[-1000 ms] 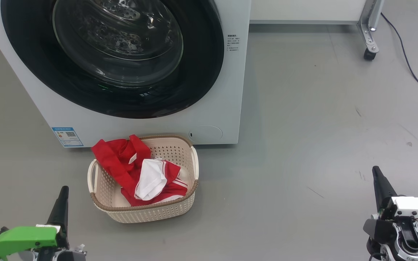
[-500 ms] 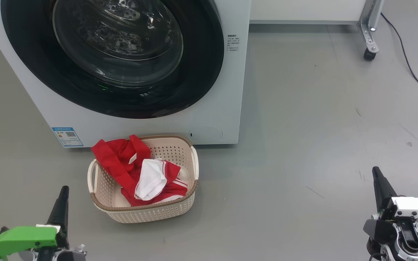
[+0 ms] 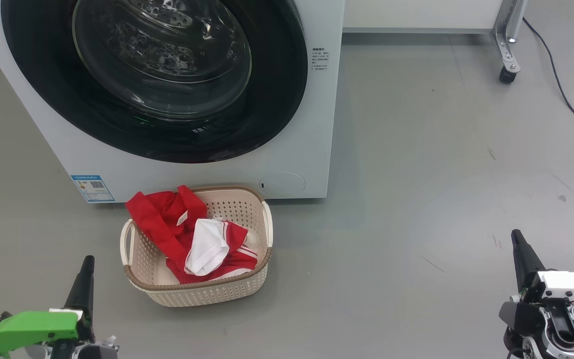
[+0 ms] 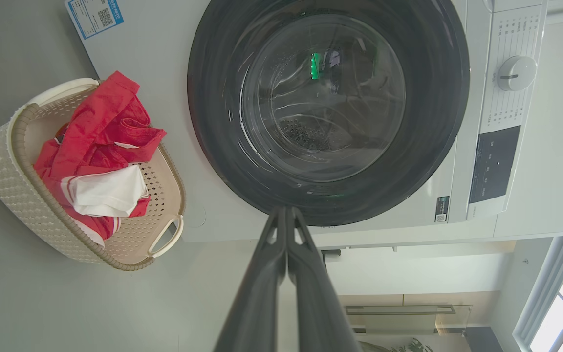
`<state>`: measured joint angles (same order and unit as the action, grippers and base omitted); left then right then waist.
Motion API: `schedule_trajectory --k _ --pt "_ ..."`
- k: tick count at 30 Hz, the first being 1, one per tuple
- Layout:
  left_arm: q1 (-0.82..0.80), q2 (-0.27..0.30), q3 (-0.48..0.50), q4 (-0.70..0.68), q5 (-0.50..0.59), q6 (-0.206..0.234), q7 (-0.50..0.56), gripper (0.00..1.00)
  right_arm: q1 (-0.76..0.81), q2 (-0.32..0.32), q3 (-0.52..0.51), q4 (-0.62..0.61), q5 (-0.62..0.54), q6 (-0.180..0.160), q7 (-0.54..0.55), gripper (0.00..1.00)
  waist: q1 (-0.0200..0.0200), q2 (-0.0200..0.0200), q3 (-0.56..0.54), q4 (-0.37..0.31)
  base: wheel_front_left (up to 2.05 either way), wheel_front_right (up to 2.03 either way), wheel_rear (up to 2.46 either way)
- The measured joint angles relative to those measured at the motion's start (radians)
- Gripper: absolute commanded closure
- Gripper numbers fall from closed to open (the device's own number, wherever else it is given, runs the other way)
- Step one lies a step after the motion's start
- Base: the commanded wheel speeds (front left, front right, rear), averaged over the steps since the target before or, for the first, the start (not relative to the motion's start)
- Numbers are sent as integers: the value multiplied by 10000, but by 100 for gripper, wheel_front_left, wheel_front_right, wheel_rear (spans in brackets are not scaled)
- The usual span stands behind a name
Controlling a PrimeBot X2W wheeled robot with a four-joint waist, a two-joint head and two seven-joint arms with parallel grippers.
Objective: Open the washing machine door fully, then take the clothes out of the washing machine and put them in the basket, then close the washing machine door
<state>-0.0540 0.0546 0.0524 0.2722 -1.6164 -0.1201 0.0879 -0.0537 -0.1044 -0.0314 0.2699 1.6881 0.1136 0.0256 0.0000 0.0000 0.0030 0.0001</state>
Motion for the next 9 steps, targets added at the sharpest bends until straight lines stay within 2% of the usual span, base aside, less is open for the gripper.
schedule_trajectory --k 9 --pt "-1 -2 6 0 0 0 0 100 -1 2 -6 12 0 15 2 100 0 0 0 0 0 0 0"
